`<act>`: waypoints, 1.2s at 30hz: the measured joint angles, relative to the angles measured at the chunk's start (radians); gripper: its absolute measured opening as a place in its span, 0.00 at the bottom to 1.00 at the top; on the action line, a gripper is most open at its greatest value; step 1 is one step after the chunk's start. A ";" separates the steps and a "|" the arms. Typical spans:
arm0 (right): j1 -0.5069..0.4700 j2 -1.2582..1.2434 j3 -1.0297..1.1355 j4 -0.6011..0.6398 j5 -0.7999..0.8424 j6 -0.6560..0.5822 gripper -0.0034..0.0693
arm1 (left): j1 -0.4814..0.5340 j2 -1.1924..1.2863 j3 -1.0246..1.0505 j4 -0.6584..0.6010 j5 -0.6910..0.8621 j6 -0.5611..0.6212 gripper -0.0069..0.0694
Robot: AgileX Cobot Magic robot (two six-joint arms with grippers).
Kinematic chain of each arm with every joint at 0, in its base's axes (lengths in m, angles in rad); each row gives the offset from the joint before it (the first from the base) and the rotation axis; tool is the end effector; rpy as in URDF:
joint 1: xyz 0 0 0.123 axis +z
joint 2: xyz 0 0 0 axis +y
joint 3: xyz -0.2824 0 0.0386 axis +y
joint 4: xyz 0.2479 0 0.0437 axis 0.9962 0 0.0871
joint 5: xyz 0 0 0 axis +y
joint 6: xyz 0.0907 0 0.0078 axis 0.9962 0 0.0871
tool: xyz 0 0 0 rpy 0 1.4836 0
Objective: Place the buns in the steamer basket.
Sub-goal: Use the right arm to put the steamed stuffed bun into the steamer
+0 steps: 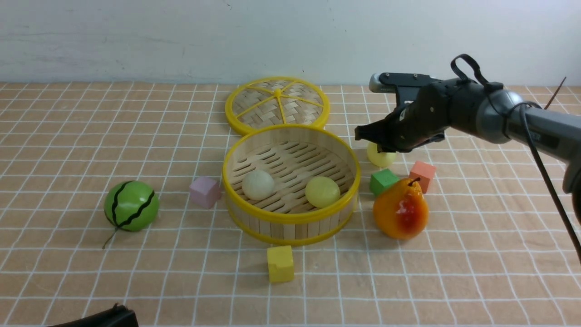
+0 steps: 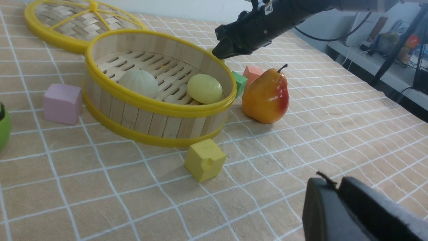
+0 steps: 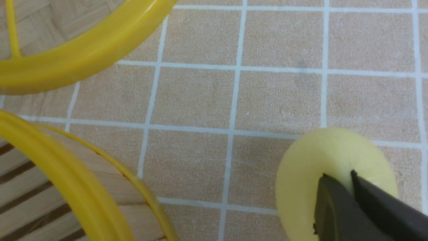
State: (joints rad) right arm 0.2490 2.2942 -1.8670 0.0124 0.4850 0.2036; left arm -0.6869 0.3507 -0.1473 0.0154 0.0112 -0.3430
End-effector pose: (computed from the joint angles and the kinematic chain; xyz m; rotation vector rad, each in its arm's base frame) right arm 0.5051 0.1290 0.1792 -0.0442 2.4073 0.2231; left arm 0.0696 -0.0570 0.2373 0.3137 1.7283 -0.7508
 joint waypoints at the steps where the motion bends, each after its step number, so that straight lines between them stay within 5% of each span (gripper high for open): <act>1: 0.000 -0.008 0.000 -0.003 0.012 -0.010 0.05 | 0.000 0.000 0.000 0.000 0.000 0.000 0.17; 13: 0.083 -0.194 0.001 0.048 0.141 -0.253 0.05 | 0.000 0.000 0.000 0.000 0.022 0.000 0.18; 26: 0.223 -0.111 0.001 0.143 0.037 -0.353 0.08 | 0.000 0.000 0.000 0.000 0.022 0.000 0.20; 31: 0.232 -0.055 0.001 0.143 0.029 -0.353 0.21 | 0.000 0.000 0.000 0.000 0.022 0.000 0.21; 32: 0.236 -0.050 0.001 0.143 0.037 -0.353 0.34 | 0.000 0.000 0.000 0.000 0.022 0.000 0.21; 36: 0.243 -0.082 0.001 0.150 0.099 -0.353 0.57 | 0.000 0.000 0.000 0.000 0.022 0.000 0.21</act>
State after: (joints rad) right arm 0.4919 2.2122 -1.8660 0.1629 0.5837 -0.1493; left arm -0.6869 0.3507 -0.1473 0.0154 0.0336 -0.3430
